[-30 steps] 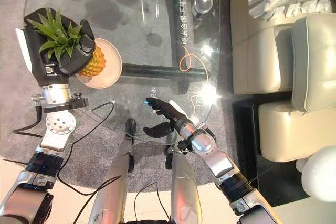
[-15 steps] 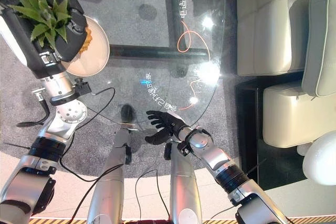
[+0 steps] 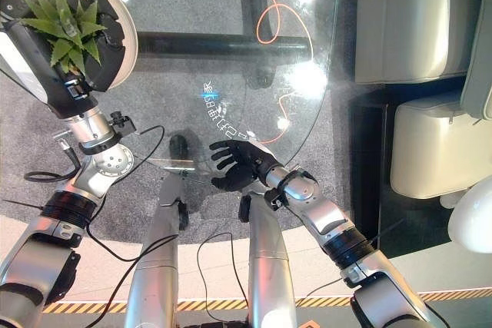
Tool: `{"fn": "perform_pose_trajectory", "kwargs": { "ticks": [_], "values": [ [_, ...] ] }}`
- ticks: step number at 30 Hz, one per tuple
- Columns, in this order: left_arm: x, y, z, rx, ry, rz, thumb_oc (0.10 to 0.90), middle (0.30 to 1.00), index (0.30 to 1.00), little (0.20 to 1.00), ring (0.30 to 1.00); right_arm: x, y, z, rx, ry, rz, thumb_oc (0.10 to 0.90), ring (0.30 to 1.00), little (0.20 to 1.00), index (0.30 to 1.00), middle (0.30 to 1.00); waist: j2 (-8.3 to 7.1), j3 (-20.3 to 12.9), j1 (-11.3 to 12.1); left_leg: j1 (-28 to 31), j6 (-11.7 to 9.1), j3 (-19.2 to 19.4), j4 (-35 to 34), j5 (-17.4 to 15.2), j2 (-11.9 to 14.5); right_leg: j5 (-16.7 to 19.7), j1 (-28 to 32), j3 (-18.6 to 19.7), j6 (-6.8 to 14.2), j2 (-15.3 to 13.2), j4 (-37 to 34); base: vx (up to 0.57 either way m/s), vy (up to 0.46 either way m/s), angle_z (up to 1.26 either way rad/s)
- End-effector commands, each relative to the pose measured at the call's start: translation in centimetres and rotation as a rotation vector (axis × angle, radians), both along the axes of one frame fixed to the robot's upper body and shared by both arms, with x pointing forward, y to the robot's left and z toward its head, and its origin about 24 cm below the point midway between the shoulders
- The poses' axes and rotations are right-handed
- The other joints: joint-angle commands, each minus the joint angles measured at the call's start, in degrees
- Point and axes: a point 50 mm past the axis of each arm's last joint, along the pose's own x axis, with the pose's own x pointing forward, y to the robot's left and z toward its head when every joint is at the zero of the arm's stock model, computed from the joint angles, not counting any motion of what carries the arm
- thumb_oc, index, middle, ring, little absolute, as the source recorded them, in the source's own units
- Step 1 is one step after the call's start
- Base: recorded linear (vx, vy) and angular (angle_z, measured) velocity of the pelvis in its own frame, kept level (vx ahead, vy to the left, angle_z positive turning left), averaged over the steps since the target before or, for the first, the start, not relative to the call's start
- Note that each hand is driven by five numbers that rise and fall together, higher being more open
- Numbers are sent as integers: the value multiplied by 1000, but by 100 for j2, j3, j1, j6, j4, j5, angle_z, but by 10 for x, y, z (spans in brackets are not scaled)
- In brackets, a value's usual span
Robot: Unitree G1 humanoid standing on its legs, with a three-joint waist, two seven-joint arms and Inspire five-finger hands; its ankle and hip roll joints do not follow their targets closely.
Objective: Pick up the fruit to the plate
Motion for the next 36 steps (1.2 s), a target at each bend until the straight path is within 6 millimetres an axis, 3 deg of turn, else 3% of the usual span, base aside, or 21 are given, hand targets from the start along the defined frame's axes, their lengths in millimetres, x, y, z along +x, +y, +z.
{"fn": "perform_pose_trajectory", "kwargs": {
  "ticks": [1, 36],
  "values": [
    [-16, -3, 48, -54, -284, -76, 100, 300, 300, 200, 300, -15, 24, -25, 22, 113, 118, 800, 900, 900, 900, 900, -100, -134, 175, -135, 336, 327, 923, -774, -443, 1184, 31, -192, 90, 296, -1092, -5, 36, 0],
    [6, 47, 48, -248, -138, -1, 100, 300, 300, 200, 300, -1, 26, -15, 30, 93, 144, 800, 900, 900, 900, 900, -170, -134, 123, -354, 254, 308, 1165, -827, -389, 1105, -154, -276, 21, 341, -849, -2, 5, 0]
  ]
}}
